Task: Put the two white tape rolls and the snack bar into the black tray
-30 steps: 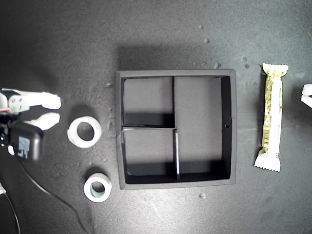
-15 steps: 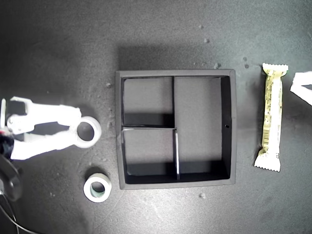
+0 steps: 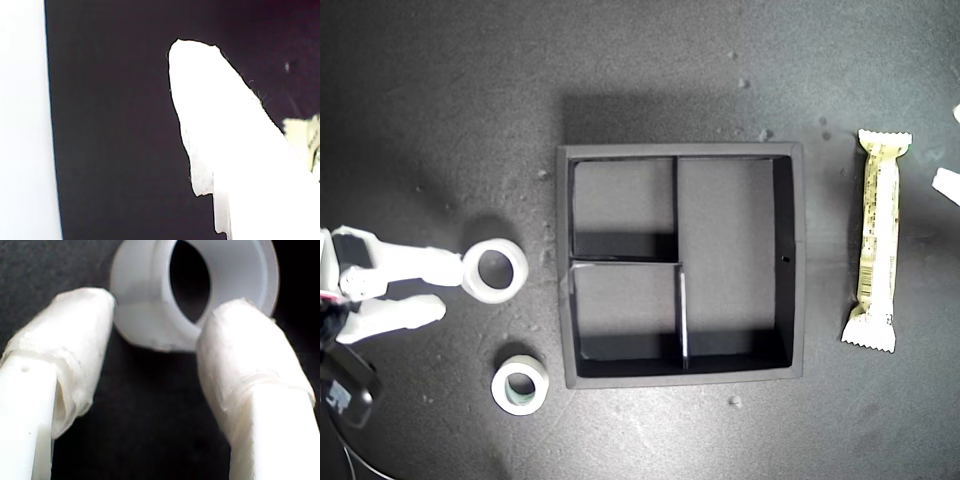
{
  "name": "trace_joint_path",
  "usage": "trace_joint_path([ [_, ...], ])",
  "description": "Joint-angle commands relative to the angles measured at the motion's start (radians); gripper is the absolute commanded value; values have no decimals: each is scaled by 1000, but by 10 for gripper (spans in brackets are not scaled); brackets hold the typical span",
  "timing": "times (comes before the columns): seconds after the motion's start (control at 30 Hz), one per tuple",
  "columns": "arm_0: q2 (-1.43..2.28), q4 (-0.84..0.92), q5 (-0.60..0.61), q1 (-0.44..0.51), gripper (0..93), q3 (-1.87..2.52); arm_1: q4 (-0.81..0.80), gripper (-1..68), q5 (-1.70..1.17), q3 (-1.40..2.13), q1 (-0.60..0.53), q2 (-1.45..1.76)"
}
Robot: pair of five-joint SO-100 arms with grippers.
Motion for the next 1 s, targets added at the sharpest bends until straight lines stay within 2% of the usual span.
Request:
trace_joint_path([
  [0.0, -118, -12, 46, -34, 129, -150, 37, 245, -77, -391, -40, -479],
  [0.1, -394, -3, 78, -54, 132, -341, 189, 244, -120, -683, -63, -770],
  [0.2, -652, 46, 64, -61, 137, -489, 295, 253, -132, -818, -84, -910],
  [0.53, -1212, 71, 44, -2, 145, -808, 515, 254, -80, -856, -216, -1025],
  [0.7, -1413, 77, 60, 12, 146, -945, 574, 254, -49, -838, -268, -1025],
  [0.97, -1571, 74, 35, 3, 147, -989, 569, 248, -29, -793, -319, -1026],
])
